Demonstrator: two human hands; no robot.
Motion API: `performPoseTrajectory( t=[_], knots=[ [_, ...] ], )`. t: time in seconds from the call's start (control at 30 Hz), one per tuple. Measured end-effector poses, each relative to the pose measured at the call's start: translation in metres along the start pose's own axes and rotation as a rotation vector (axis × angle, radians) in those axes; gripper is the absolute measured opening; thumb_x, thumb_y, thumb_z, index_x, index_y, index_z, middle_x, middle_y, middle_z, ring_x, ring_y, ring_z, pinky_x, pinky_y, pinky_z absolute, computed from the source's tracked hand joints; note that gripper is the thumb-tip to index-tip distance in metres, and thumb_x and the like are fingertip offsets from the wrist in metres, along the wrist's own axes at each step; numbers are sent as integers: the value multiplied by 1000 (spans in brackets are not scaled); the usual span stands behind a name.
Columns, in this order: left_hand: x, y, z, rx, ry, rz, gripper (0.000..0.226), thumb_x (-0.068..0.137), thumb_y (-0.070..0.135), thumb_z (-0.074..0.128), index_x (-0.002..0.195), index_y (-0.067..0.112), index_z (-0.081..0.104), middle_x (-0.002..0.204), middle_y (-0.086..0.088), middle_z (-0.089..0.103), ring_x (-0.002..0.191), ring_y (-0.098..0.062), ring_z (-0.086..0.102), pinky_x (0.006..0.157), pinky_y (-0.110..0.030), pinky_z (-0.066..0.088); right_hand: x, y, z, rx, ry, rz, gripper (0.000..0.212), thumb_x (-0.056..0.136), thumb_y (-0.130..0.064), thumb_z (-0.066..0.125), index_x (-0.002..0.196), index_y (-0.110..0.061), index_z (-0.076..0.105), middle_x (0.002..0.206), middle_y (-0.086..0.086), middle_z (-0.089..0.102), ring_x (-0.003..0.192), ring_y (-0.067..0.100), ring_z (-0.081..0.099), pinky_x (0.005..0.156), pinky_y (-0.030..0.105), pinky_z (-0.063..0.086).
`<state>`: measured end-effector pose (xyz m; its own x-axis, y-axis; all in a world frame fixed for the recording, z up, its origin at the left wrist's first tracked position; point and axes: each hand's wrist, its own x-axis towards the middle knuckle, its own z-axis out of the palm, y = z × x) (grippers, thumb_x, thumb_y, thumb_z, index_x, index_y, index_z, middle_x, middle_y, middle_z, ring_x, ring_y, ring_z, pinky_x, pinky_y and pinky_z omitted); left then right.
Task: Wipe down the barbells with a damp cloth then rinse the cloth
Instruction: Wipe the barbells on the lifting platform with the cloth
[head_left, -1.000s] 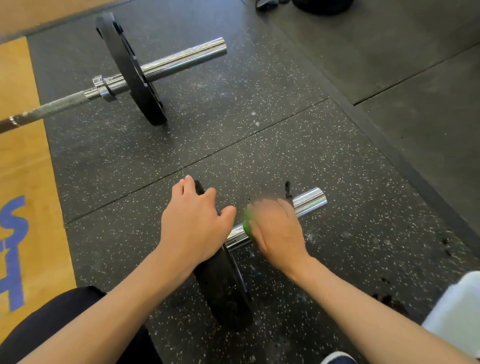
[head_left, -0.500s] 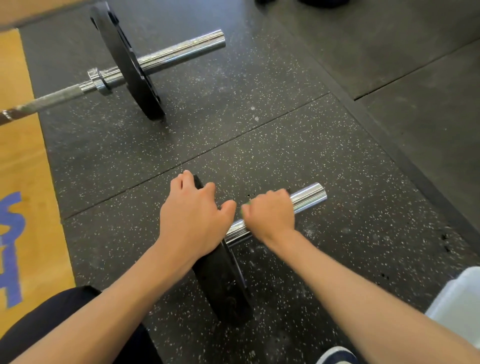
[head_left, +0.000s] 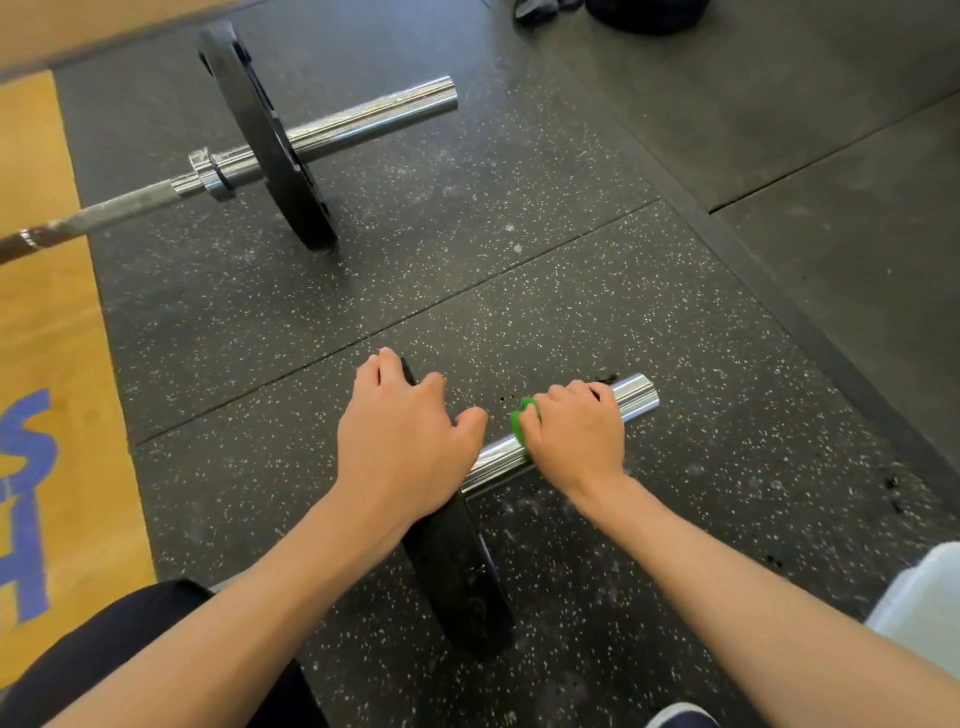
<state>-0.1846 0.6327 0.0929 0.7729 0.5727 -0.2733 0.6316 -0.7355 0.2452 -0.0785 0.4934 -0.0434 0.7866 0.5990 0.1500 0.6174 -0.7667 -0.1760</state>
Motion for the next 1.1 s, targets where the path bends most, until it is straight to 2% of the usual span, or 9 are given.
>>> performPoseTrajectory(
  t=[0.1, 0.2, 0.27, 0.37, 0.63, 0.8, 0.93, 1.03, 1.1],
  knots=[
    [-1, -2, 1, -4, 4, -2, 37, 92, 45, 45, 105, 16, 64, 160, -18, 25, 147, -28, 17, 104, -42, 38, -14, -35, 6, 44, 35, -57, 39, 98, -28, 40, 66, -20, 62, 64, -3, 58, 65, 21, 49, 81, 40, 44],
    [0, -5, 0, 4, -9, 13, 37, 92, 45, 46, 106, 15, 63, 159, -18, 26, 147, -30, 18, 102, -43, 40, -48, -25, 16, 119, 48, -349, 35, 107, -35, 39, 123, -19, 66, 121, 1, 68, 117, 24, 59, 109, 46, 40],
    [0, -5, -2, 2, -21, 10, 37, 92, 45, 46, 106, 15, 63, 158, -19, 28, 146, -30, 19, 100, -43, 41, -54, 6, 18, 45, 22, -478, 46, 106, -37, 43, 150, -22, 48, 154, 6, 48, 144, 26, 42, 120, 48, 28],
    [3, -4, -4, -3, -33, 11, 33, 91, 43, 46, 98, 15, 61, 151, -18, 34, 141, -30, 24, 94, -43, 42, -48, 53, 18, 4, 2, -424, 54, 105, -36, 39, 157, -23, 36, 165, 10, 29, 152, 28, 27, 125, 50, 18],
    [6, -2, -3, -7, -32, 4, 31, 91, 42, 46, 88, 14, 59, 153, -18, 34, 139, -29, 25, 94, -44, 41, -4, 72, 2, 337, -5, 260, 53, 106, -37, 25, 139, -12, 59, 156, 16, 42, 146, 31, 36, 119, 48, 31],
    [6, -2, -3, -19, -26, -11, 28, 91, 41, 47, 84, 16, 59, 156, -18, 32, 142, -29, 24, 96, -44, 42, -10, 22, 4, 599, 80, 703, 52, 109, -33, 30, 160, -23, 26, 164, 14, 15, 146, 33, 24, 110, 46, 36],
    [6, 0, -3, -23, -24, -15, 27, 91, 40, 47, 84, 17, 60, 158, -17, 31, 143, -28, 23, 96, -43, 41, 12, 35, -3, 728, 59, 875, 45, 108, -31, 37, 151, -23, 40, 124, 8, 49, 105, 26, 53, 82, 36, 42],
    [8, 0, -3, -22, -14, -10, 28, 91, 41, 48, 83, 17, 60, 155, -17, 34, 141, -28, 25, 94, -42, 41, 26, 53, -11, 695, 2, 915, 26, 105, -28, 39, 94, -20, 61, 82, -6, 61, 93, 26, 62, 67, 33, 38],
    [9, -1, -3, -18, -5, -8, 29, 91, 41, 48, 82, 16, 60, 150, -15, 39, 138, -28, 28, 88, -40, 39, 23, 49, -13, 594, 0, 867, 32, 108, -28, 35, 107, -14, 63, 88, -3, 64, 90, 23, 63, 65, 31, 38]
  ],
)
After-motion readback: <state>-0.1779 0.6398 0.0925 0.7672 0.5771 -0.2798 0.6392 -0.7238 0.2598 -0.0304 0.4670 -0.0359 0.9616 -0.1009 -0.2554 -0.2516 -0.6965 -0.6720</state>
